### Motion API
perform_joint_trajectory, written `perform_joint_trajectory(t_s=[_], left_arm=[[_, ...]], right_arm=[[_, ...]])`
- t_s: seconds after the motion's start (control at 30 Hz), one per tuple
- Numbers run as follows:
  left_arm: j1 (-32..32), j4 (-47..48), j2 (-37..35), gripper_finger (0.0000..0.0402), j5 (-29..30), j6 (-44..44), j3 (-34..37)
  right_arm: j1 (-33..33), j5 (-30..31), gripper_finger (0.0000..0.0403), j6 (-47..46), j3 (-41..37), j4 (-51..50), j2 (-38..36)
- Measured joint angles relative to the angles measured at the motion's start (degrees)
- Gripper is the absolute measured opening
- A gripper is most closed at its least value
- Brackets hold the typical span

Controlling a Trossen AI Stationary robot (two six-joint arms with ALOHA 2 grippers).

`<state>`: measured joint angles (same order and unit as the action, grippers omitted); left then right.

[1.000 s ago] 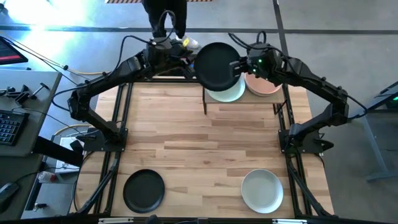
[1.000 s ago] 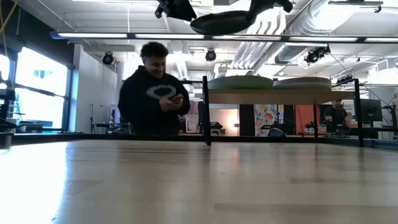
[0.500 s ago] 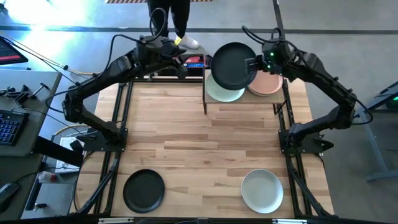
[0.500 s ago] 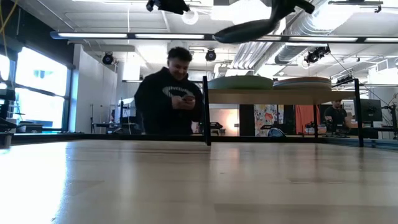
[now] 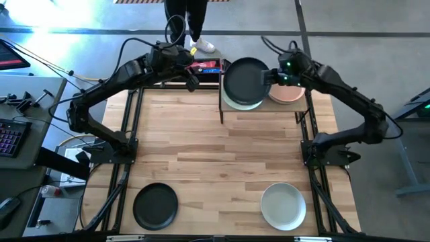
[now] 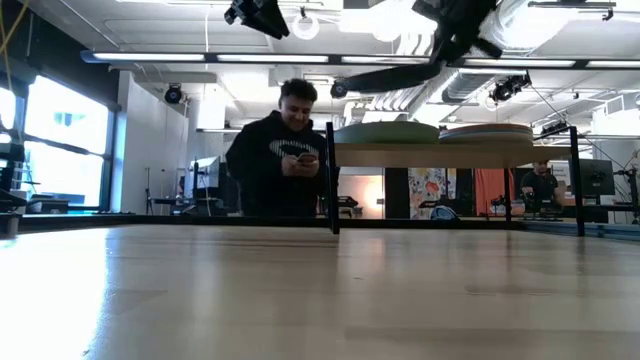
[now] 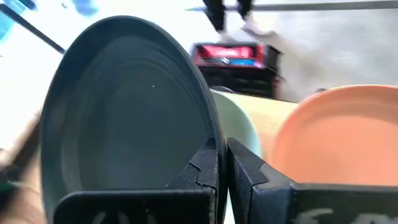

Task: Place and stack plates onto a shelf
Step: Stack the black plate on the green plate on the shelf

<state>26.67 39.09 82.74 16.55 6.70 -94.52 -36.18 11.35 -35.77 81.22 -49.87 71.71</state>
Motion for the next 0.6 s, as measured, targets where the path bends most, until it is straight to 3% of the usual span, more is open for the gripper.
perform_joint_trajectory(t_s=[0.27, 0.6], left_arm=[[0.00, 0.20, -0.11, 0.0117, 0.70, 0.00, 0.00], [0.00, 0.18, -0.11, 0.0117, 0.71, 0.00, 0.00]], right_arm=[[-2.48, -2.96, 0.0000, -5.89, -13.47, 14.32, -6.52], [-5.49, -9.47, 0.0000, -15.31, -17.28, 14.94, -4.29]])
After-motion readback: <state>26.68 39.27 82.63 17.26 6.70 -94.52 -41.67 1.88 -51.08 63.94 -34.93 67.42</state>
